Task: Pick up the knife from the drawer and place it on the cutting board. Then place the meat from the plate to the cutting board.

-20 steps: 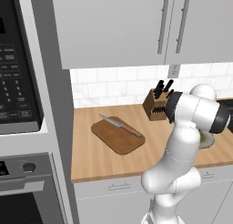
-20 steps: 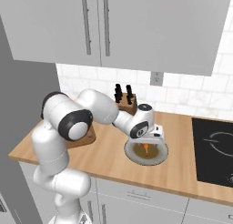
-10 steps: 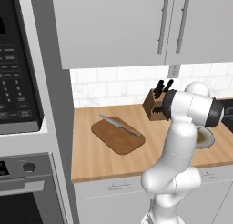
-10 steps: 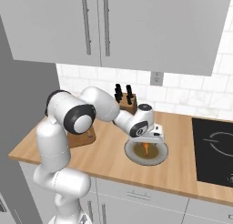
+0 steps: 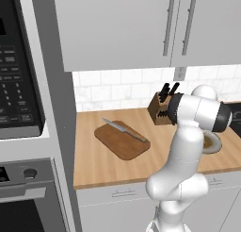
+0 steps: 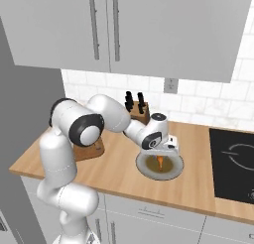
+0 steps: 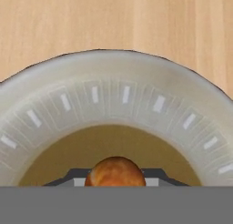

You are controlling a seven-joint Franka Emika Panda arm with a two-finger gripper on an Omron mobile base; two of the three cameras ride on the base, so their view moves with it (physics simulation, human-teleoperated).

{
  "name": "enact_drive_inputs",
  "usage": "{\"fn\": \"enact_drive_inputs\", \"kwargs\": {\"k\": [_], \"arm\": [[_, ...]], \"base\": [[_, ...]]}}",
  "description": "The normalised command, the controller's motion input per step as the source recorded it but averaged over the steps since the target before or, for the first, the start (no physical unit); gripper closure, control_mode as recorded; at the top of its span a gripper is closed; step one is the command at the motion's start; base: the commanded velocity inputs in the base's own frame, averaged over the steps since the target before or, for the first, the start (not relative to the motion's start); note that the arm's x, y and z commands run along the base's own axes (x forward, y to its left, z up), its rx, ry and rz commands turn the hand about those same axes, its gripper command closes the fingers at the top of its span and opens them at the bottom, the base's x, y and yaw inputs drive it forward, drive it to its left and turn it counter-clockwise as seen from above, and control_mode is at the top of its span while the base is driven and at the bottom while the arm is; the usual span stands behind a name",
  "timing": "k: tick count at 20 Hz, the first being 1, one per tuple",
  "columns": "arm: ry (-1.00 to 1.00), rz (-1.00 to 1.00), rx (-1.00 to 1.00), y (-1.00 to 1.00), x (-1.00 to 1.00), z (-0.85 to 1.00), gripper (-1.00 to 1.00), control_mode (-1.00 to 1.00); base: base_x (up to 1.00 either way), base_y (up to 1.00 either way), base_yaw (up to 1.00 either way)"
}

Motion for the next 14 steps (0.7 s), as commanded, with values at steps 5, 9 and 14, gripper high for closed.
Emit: {"fn": "enact_drive_inputs", "kwargs": {"k": [5,9,14], "arm": [[-0.06,0.05,0.0,0.26,-0.31,0.13,1.0,-1.0],[-0.2,0.16,-0.01,0.53,-0.67,0.21,1.0,-1.0],[-0.19,0.16,-0.02,0.6,-0.36,0.69,1.0,-1.0]], "base": [[0.0,0.0,0.0],[0.0,0.0,0.0],[0.0,0.0,0.0]]}}
